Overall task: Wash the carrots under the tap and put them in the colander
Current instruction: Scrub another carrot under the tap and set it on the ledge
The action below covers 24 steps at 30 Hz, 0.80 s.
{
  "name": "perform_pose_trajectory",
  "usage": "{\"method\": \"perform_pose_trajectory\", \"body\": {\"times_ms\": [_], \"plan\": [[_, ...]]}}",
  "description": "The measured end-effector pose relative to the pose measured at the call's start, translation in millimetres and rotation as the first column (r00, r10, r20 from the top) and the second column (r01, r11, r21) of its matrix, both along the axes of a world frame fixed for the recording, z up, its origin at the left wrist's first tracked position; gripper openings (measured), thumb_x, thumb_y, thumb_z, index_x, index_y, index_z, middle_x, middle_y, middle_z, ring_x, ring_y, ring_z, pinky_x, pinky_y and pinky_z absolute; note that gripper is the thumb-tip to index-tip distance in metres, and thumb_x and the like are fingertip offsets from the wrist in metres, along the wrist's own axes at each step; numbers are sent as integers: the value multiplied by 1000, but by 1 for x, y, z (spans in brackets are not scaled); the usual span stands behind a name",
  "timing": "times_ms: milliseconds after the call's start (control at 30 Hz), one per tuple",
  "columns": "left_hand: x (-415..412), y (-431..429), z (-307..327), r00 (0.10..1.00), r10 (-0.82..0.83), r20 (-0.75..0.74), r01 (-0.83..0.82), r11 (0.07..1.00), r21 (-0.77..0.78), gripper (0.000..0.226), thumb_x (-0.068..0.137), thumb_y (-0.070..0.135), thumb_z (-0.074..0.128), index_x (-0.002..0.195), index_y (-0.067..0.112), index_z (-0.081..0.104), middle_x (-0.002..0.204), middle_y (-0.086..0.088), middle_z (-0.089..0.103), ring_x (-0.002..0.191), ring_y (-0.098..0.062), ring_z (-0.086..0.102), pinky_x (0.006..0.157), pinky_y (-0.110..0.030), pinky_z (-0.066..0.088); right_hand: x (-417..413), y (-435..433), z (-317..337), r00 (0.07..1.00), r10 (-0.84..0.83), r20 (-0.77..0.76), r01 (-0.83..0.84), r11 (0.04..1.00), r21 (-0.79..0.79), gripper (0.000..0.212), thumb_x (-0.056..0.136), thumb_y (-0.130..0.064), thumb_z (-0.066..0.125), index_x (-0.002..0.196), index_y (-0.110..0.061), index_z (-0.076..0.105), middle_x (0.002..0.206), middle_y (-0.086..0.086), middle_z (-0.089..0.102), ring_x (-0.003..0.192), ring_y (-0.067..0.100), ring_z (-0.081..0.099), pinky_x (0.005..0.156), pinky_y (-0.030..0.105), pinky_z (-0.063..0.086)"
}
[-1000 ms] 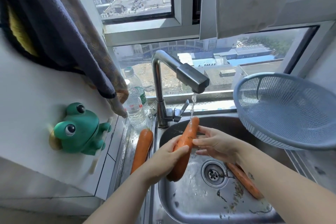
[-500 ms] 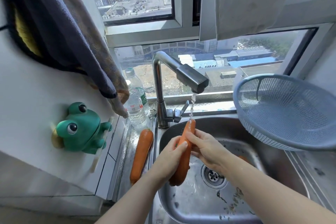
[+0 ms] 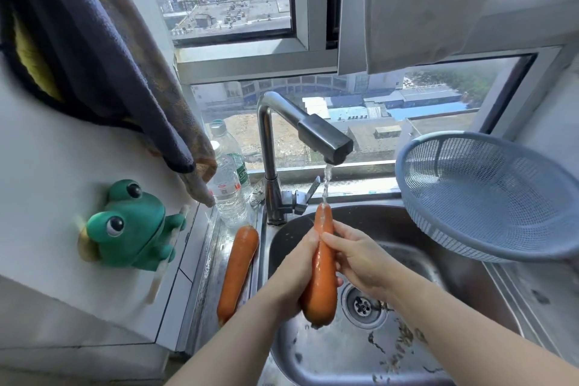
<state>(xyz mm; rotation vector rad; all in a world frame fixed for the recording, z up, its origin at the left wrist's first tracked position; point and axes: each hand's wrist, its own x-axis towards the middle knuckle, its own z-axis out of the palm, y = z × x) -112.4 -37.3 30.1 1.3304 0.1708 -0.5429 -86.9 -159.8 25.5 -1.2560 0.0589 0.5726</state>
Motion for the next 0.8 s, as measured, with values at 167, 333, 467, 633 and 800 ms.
{"method": "perform_pose_trajectory", "body": {"times_ms": [167,333,467,633,800], "plan": [[-2,-6,-10,996,-31,83,34,998,-43,36,101,30,38,134,43,42,126,-2,62,110,-15,64,88,-31,53,3,11,-2,990,-142,-19,138,981,-137,17,98,-27,51,103,-23,66,103,11,71,98,27,67,97,50,49],[7,-11,-19,976,161,149,-173,982,70,30,99,36,43,128,36,53,111,8,69,99,-9,68,79,-27,54,-1,18,-2,986,-169,2,168,978,-122,25,101,-33,44,114,-33,65,105,-2,73,102,16,68,91,36,53],[17,-11,-16,950,313,20,-313,947,76,38,97,50,43,102,24,69,89,6,73,83,-9,69,71,-26,51,-10,17,-2,995,-68,73,78,986,-145,31,103,-23,38,126,-39,52,118,-14,66,107,3,61,92,23,48],[15,-1,-14,977,198,-82,-188,975,117,46,103,41,34,94,13,69,84,-6,73,76,-17,69,64,-27,52,-16,5,3,992,80,95,-64,985,-163,42,97,-5,48,113,-43,53,107,-13,69,100,5,65,88,22,52],[12,5,-11,995,20,-98,-30,994,-109,37,103,33,35,130,13,53,126,-19,60,114,-30,61,87,-38,52,-12,-6,10,987,132,93,-113,977,-182,37,94,-2,52,120,-27,58,119,10,65,102,18,63,91,31,52]]}}
